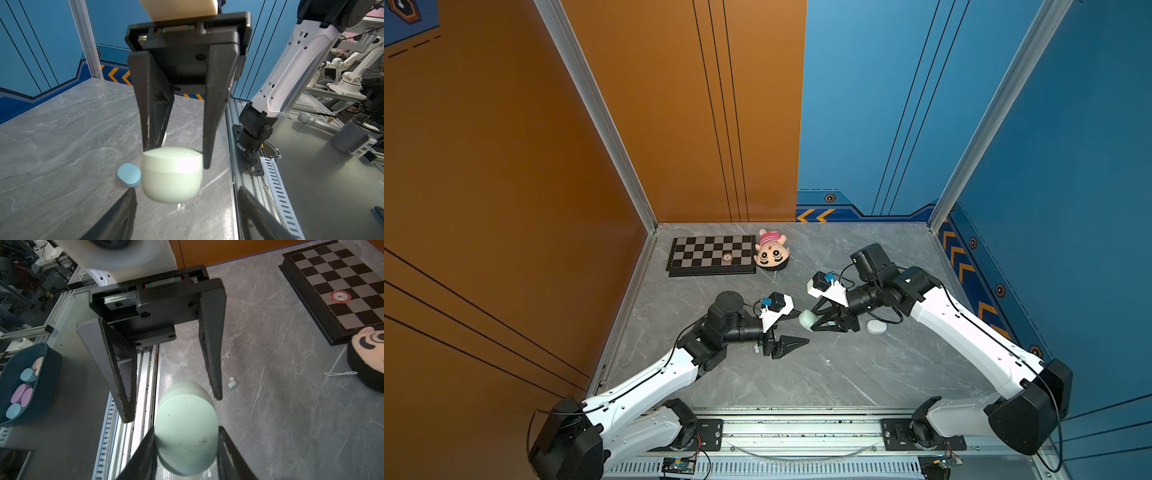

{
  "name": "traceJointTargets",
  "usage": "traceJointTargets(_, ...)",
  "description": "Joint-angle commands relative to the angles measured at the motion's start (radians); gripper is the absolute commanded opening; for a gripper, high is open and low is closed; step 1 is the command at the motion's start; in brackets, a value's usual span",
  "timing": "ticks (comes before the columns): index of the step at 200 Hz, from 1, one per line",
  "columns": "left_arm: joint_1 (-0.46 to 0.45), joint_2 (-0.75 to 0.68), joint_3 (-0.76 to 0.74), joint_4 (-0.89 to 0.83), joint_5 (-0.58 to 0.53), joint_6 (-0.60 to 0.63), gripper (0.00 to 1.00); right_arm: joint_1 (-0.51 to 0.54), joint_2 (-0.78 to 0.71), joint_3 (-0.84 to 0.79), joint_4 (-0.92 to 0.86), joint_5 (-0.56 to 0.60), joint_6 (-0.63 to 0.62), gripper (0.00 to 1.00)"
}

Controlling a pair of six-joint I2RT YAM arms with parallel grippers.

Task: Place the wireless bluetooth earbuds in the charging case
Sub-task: 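Lift the green case with the right gripper and pass it to the left gripper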

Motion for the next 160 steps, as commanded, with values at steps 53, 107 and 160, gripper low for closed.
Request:
traceJointTargets(53, 0.004, 0.024, 0.045, 0.054, 0.042, -0.009, 0.54, 0.012, 0.015, 0.025, -0.036, -0.013, -0.031, 0.23)
traceJointTargets(107, 0.000, 0.050, 0.059, 0.054, 0.043, -0.008, 0.39, 0.017, 0.014, 0.022, -0.036, -0.009, -0.028, 0.22)
traceJointTargets(160, -0.002, 0.057, 0.063, 0.055, 0.041, -0.007, 0.10, 0.017, 0.025, 0.025, -0.034, 0.011, -0.017, 0.31)
